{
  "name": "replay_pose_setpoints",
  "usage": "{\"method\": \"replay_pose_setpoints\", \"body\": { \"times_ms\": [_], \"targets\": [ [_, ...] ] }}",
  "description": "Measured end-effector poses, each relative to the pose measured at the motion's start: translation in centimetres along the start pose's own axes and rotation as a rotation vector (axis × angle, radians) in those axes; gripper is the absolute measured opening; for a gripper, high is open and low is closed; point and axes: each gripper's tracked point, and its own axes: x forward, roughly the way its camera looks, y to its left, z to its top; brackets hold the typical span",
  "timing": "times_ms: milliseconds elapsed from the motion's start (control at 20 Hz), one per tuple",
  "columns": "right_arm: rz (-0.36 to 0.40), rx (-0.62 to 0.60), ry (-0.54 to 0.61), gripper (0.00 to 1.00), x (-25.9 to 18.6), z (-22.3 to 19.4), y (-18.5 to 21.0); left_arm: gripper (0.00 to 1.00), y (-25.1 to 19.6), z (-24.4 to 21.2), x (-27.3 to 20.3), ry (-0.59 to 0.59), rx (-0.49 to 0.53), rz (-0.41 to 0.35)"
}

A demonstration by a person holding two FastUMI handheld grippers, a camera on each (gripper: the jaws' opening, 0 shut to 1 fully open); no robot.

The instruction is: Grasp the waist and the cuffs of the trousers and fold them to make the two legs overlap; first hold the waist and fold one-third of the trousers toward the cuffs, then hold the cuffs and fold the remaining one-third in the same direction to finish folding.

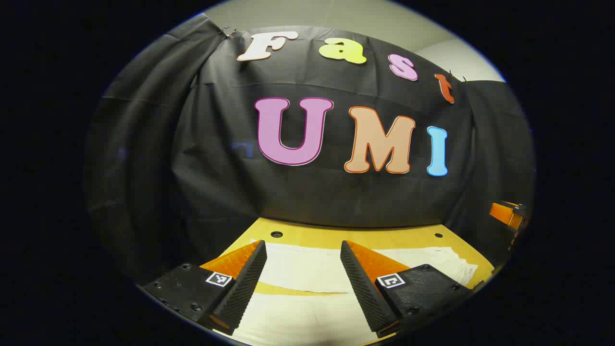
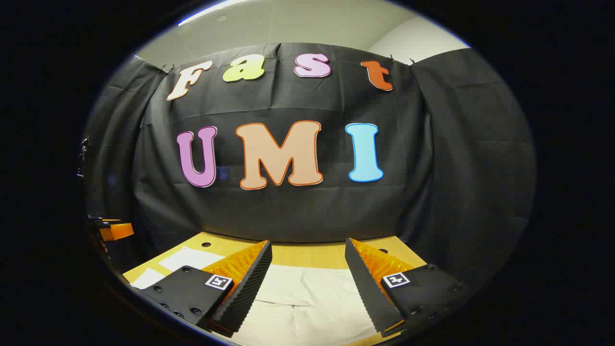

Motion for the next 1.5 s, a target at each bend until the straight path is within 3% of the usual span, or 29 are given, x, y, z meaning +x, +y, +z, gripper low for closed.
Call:
{"method": "replay_pose_setpoints", "body": {
  "times_ms": [250, 300, 350, 750, 850, 1150, 1500],
  "targets": [
    [-0.013, -0.008, 0.013, 0.98, -0.2, -0.5, -1.0, 0.93, -1.4, -0.5, 0.1, 0.01, -0.008, -0.023],
    [-0.013, -0.006, 0.012, 0.98, -0.2, -0.4, -1.0, 0.89, -1.5, -0.5, 0.2, 0.011, -0.006, -0.023],
    [-0.013, -0.006, 0.016, 0.98, -0.1, -0.6, -1.1, 0.93, -1.8, -0.6, 0.2, 0.011, -0.006, -0.025],
    [-0.015, -0.014, 0.024, 0.98, -0.2, -1.0, -1.4, 0.93, -2.5, -1.1, 0.8, 0.017, -0.006, -0.052],
    [-0.016, -0.009, 0.032, 0.98, -0.2, -1.3, -1.5, 0.89, -2.5, -1.5, 1.3, 0.026, 0.03, -0.079],
    [-0.036, -0.022, 0.045, 0.98, -0.3, -1.7, -1.9, 0.93, -1.8, -4.0, 2.1, 0.109, 0.133, -0.207],
    [-0.065, -0.022, 0.069, 0.98, -1.0, -2.7, -2.3, 0.91, 0.6, -12.8, -0.5, 0.381, 0.311, -0.361]
  ]
}}
